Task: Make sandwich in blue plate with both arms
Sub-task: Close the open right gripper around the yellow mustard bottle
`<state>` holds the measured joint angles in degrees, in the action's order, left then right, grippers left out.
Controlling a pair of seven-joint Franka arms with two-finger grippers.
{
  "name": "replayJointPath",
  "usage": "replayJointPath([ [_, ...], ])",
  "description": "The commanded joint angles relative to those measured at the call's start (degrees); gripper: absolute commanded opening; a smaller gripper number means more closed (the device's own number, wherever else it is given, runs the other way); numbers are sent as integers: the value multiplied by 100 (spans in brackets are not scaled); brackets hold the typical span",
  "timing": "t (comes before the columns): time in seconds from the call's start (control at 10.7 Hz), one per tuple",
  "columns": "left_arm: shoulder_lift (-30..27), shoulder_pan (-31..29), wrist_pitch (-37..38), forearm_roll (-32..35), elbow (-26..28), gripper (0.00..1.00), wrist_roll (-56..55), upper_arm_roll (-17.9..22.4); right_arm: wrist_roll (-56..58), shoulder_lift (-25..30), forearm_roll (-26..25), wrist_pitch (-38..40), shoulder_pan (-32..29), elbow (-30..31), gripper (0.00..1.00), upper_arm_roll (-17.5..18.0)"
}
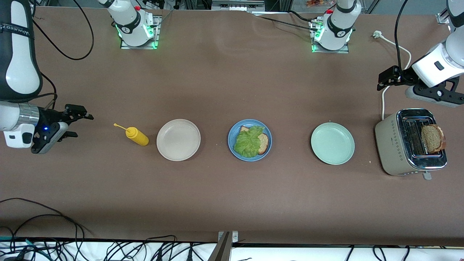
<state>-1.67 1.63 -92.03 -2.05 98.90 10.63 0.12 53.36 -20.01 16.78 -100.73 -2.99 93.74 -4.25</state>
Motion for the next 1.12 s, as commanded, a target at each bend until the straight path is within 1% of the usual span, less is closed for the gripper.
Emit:
replayJointPath([
  [0.0,53,22,45,-23,-126,100,-26,23,1154,112,358,-386,-386,627,100,364],
  [0.37,62,22,45,3,-126,100,-17,32,4053,-598,1756,-325,-895,655,100,390],
  [0.65,62,22,45,3,-126,100,-17,32,5610,-1143,2477,-324,-1107,672,100,373],
  [0.75,88,22,36,3,-126,100,-17,32,6251,-1310,2871,-325,-1160,672,100,372],
  [0.84,88,22,36,3,-134,100,-17,41,6770,-1521,3119,-351,-1195,655,100,364],
  [1.03,88,22,36,3,-134,100,-17,41,8350,-1943,4013,-386,-1213,620,100,364],
])
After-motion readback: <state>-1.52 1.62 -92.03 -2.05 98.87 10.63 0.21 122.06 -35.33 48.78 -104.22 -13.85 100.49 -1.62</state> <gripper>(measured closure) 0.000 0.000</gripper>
